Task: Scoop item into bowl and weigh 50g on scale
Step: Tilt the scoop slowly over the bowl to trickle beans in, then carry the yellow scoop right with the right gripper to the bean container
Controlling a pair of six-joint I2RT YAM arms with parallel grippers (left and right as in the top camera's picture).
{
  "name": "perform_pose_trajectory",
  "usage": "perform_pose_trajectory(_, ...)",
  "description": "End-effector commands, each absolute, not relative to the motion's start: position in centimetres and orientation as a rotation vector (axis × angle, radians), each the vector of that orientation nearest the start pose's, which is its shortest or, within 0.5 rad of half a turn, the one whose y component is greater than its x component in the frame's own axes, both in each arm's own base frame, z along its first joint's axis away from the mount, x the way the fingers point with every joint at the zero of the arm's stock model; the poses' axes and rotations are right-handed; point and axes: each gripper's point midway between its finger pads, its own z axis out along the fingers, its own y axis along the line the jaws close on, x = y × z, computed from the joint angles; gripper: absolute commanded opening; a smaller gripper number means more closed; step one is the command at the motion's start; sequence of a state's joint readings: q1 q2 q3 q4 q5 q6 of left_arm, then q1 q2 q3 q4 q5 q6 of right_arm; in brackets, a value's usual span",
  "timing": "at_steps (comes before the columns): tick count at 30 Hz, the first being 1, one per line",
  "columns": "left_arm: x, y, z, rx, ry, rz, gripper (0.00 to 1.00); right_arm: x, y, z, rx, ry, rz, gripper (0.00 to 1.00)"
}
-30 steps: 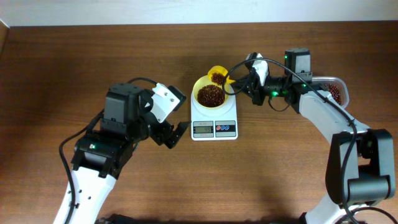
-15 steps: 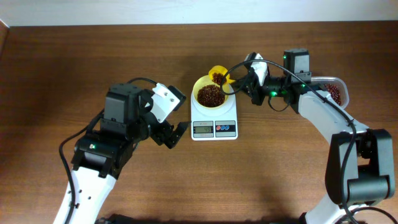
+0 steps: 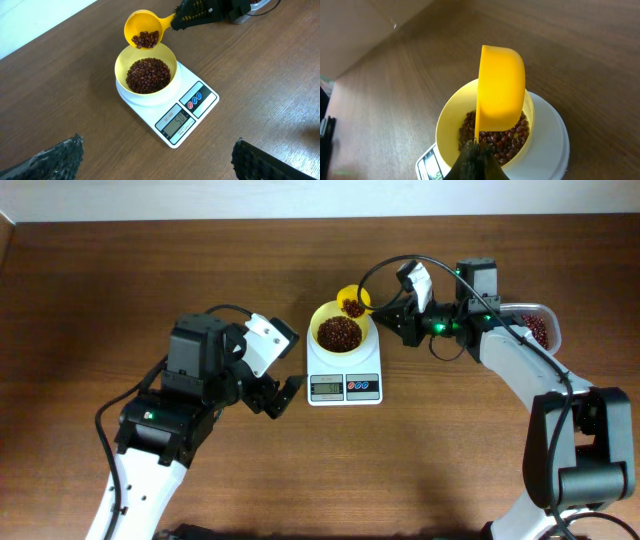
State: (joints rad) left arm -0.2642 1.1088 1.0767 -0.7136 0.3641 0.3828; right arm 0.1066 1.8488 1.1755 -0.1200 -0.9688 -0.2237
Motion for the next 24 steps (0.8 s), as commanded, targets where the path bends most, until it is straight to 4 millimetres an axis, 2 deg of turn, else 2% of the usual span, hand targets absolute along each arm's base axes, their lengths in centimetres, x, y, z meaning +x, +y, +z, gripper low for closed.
perform_pose_trajectory(1,29.3,-14.4,24.4,0.915,2.085,-0.364,0.99,42.1,19.5,14.4,-0.772,2.017,1.117,0.04)
perform_pose_trajectory(9,29.3,-14.4,24.4,0.915,2.085,-0.364,0.99,41.8,19.7,14.9,-0.729,2.030,1.179,0.04)
perform_pose_trajectory(11,29.3,-14.4,24.4,0.915,2.085,-0.364,0.99,41.5,19.9,15.5,-0.711,2.022,1.237,0.04)
perform_pose_trajectory(19,29.3,-14.4,24.4,0.915,2.085,-0.364,0.99,41.5,20.0,16.1,-0.531,2.110,1.360,0.04)
perform_pose_trajectory(21,29.3,-14.4,24.4,0.914,2.085,-0.364,0.99,41.4,20.2,16.5,-0.456,2.142,1.434,0.04)
perform_pose_trajectory(24,29.3,-14.4,24.4,0.915,2.085,-0.364,0.99,41.2,20.0,18.5,-0.297,2.162,1.640,0.04)
